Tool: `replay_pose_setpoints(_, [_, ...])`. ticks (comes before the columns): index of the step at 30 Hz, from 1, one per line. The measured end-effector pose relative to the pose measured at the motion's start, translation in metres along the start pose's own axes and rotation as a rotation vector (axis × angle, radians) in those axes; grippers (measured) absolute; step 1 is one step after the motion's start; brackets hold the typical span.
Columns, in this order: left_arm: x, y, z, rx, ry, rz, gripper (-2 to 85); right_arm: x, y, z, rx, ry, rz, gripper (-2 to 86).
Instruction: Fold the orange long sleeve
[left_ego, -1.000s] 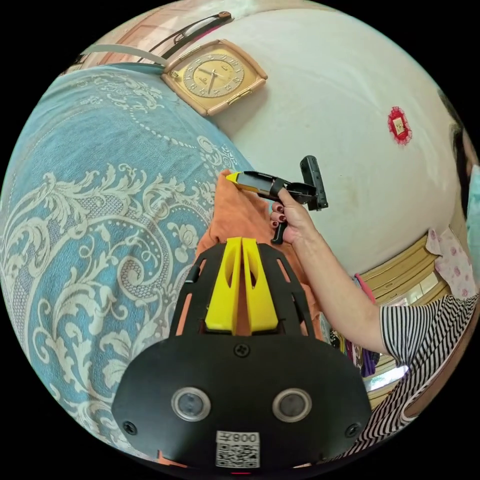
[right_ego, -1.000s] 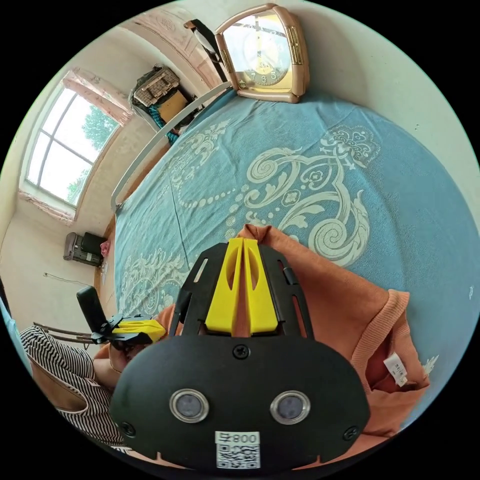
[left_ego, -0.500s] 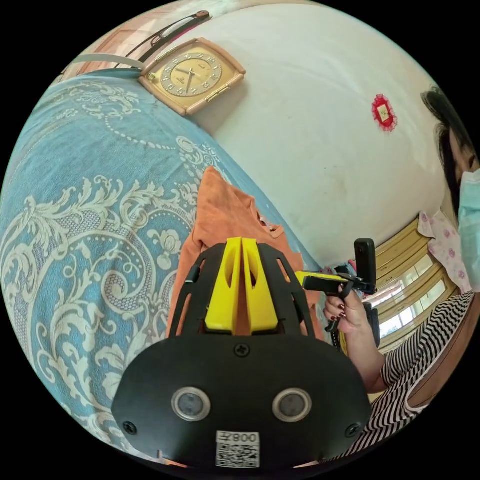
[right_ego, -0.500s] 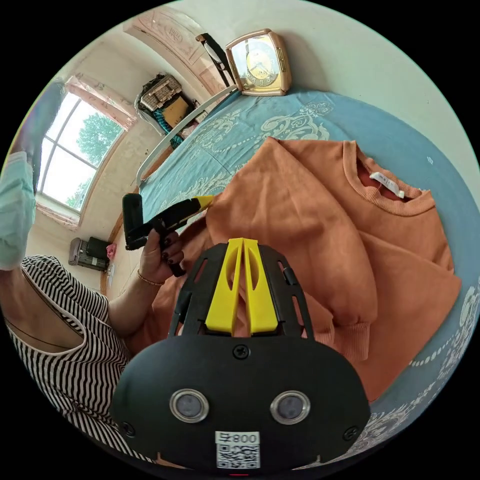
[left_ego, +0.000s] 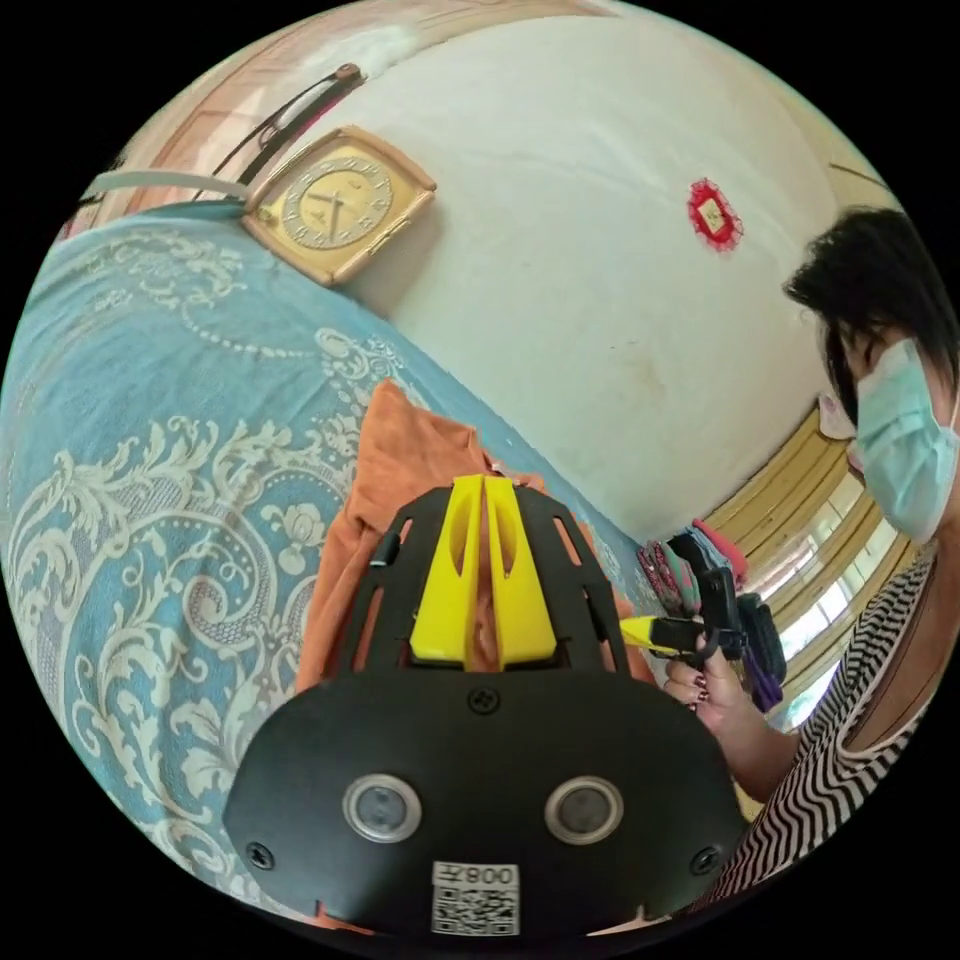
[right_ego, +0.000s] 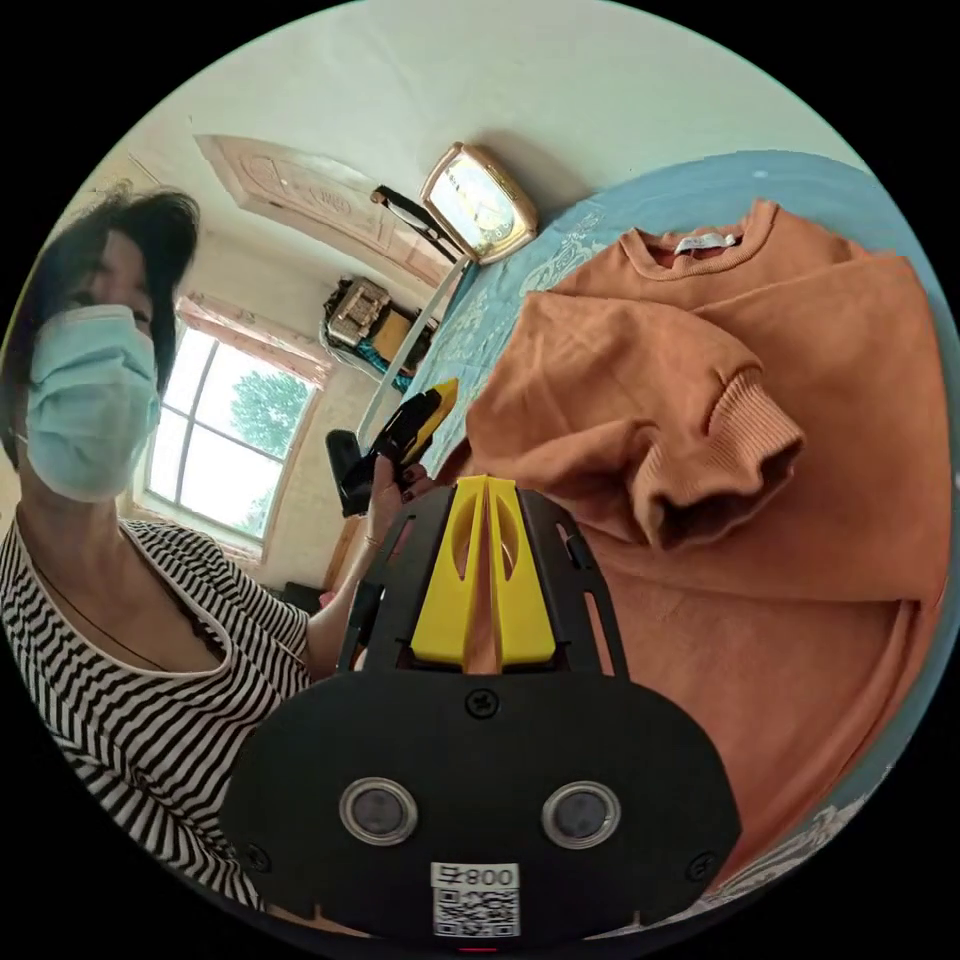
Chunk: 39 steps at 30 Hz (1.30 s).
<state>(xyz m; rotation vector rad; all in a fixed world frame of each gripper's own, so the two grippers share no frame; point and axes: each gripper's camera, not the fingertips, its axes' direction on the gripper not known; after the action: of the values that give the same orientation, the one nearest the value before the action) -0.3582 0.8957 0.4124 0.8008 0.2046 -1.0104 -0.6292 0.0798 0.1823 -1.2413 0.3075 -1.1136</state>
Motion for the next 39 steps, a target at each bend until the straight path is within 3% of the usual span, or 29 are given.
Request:
replay_pose_setpoints(5, [0.093, -0.010, 0.082, -0.284, 0.207, 0.265, 2.1, 0.033, 0.065, -0.070, 0.200, 0.142, 0.078, 1.5])
replay_pose_setpoints(8, [0.135, -0.001, 0.131, -0.466, 0.207, 0.326, 2.7, 0.060, 0.087, -0.101, 0.270, 0.200, 0.124, 4.7])
replay_pose_setpoints(12, [0.165, 0.001, 0.164, -0.579, 0.137, 0.310, 2.9, 0.094, 0.095, -0.099, 0.201, 0.214, 0.151, 8.1])
replay_pose_setpoints(21, [0.207, -0.020, 0.188, -0.674, 0.196, 0.294, 1.5, 0.110, 0.124, -0.098, 0.191, 0.066, 0.075, 3.3])
replay_pose_setpoints(25, [0.229, -0.024, 0.204, -0.737, 0.204, 0.331, 1.2, 0.094, 0.135, -0.112, 0.209, 0.146, 0.002, 2.5])
replay_pose_setpoints(32, [0.244, -0.019, 0.219, -0.810, 0.183, 0.273, 0.9, 0.134, 0.180, -0.106, 0.201, 0.118, 0.171, 1.7])
replay_pose_setpoints(39, [0.261, -0.018, 0.200, -0.786, 0.146, 0.267, 0.8, 0.078, 0.232, -0.116, 0.304, 0.229, 0.094, 0.2])
